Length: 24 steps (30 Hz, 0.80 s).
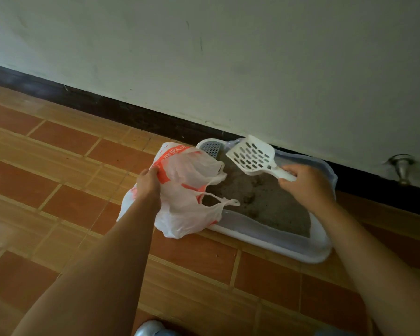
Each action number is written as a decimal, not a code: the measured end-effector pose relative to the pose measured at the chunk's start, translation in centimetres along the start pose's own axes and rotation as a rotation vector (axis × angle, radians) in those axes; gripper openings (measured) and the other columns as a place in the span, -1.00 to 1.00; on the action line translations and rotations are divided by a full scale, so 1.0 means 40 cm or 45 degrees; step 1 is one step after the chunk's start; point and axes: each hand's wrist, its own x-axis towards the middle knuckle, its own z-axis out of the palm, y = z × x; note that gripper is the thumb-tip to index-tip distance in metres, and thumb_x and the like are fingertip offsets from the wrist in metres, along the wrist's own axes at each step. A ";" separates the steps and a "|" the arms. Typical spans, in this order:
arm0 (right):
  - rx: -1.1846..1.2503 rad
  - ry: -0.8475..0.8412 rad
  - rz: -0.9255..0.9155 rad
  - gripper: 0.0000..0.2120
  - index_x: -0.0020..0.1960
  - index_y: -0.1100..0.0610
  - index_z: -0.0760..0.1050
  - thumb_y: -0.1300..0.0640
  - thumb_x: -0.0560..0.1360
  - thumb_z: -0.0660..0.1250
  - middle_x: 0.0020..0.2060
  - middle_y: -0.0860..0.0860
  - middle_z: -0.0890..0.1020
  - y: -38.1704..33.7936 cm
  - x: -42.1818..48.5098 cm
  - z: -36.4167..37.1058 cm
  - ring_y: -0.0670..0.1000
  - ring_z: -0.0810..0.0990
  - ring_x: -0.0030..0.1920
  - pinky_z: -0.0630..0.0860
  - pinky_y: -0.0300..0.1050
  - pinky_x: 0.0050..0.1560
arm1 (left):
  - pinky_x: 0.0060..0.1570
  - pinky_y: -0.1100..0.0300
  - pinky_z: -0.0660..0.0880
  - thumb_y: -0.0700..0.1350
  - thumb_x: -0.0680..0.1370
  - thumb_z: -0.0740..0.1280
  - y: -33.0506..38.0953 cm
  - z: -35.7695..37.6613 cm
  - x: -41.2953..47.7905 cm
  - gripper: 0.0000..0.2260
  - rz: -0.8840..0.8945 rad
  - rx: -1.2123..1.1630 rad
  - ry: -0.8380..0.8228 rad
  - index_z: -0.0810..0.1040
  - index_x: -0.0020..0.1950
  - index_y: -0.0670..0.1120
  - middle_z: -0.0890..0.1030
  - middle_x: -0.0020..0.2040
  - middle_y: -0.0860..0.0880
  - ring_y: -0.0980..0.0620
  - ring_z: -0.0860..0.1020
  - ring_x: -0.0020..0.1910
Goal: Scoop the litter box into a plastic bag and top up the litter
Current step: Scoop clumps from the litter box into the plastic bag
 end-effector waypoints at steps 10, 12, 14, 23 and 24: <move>-0.812 -0.418 0.173 -0.82 0.08 0.07 0.51 0.08 0.49 0.31 -0.29 -0.03 0.45 0.086 -0.013 -0.008 0.00 0.48 -0.21 0.44 -0.14 -0.21 | 0.20 -0.04 0.43 -0.01 0.62 0.17 -0.013 0.023 0.016 -0.67 -0.002 0.010 0.060 0.44 0.32 -0.12 0.53 0.19 -0.11 -0.06 0.49 0.07; -0.868 -0.424 0.138 -0.84 0.06 0.09 0.50 0.09 0.49 0.31 -0.32 -0.04 0.41 0.083 -0.015 -0.007 -0.01 0.46 -0.22 0.41 -0.14 -0.22 | 0.19 -0.02 0.43 -0.02 0.62 0.17 -0.016 0.027 0.016 -0.67 0.006 0.012 0.062 0.44 0.34 -0.12 0.53 0.20 -0.12 -0.04 0.48 0.05; -0.913 -0.425 0.131 -0.83 0.06 0.09 0.49 0.10 0.49 0.31 -0.33 -0.05 0.38 0.078 -0.016 -0.016 0.00 0.44 -0.21 0.40 -0.14 -0.22 | 0.20 -0.02 0.43 -0.02 0.62 0.17 -0.018 0.031 0.017 -0.66 0.007 0.020 0.067 0.43 0.35 -0.12 0.53 0.21 -0.13 -0.05 0.48 0.07; -0.750 -0.586 0.209 -0.78 0.04 0.12 0.55 0.07 0.44 0.39 -0.21 0.01 0.55 0.107 -0.007 0.019 0.01 0.54 -0.18 0.48 -0.11 -0.14 | 0.20 -0.05 0.44 -0.03 0.62 0.16 -0.029 0.031 0.027 -0.67 0.008 0.025 0.079 0.45 0.32 -0.14 0.54 0.21 -0.14 -0.11 0.50 0.17; -0.702 -0.572 0.214 -0.78 0.03 0.12 0.57 0.07 0.42 0.40 -0.19 0.02 0.57 0.114 -0.009 0.037 0.02 0.57 -0.16 0.51 -0.10 -0.13 | 0.20 -0.04 0.44 -0.03 0.62 0.16 -0.029 0.030 0.028 -0.67 0.007 0.022 0.079 0.45 0.32 -0.15 0.54 0.21 -0.14 -0.11 0.50 0.17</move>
